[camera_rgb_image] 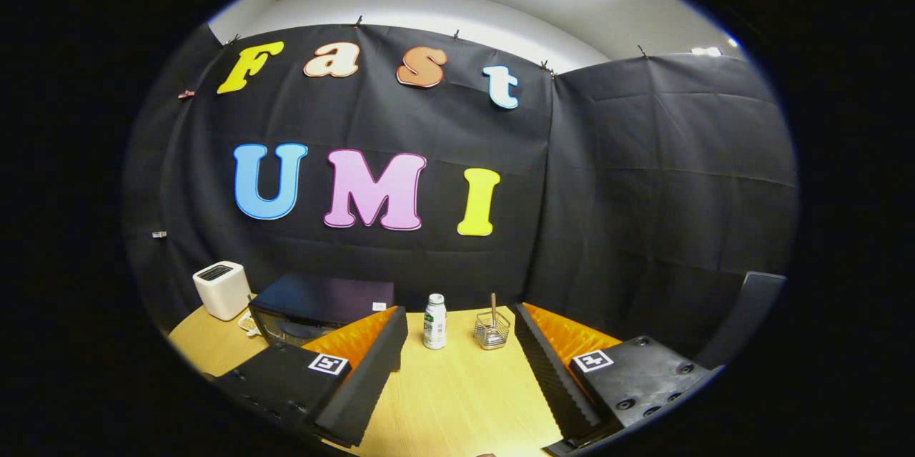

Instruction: Open the toaster oven, put the food inside, and close the toaster oven door.

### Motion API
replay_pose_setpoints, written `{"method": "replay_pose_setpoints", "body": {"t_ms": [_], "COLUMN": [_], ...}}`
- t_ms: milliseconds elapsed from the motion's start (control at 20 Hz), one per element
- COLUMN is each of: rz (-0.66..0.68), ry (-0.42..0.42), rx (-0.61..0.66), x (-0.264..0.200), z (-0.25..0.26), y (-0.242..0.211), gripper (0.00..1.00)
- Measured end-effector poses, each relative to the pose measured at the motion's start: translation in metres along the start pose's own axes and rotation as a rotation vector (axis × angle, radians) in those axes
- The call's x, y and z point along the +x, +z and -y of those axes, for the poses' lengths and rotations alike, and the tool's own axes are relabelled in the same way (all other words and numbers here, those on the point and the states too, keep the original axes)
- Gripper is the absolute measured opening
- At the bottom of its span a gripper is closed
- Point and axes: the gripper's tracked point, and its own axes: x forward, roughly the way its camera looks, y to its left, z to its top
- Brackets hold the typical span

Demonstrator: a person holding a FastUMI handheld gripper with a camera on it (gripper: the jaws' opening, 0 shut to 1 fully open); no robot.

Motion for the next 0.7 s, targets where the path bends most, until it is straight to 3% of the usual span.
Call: {"method": "replay_pose_setpoints", "body": {"t_ms": [700], "rz": [-0.003], "ry": [0.030], "rx": [0.068], "x": [0.0031], "z": [0.0001], "y": [0.0074], "gripper": [0.98]}}
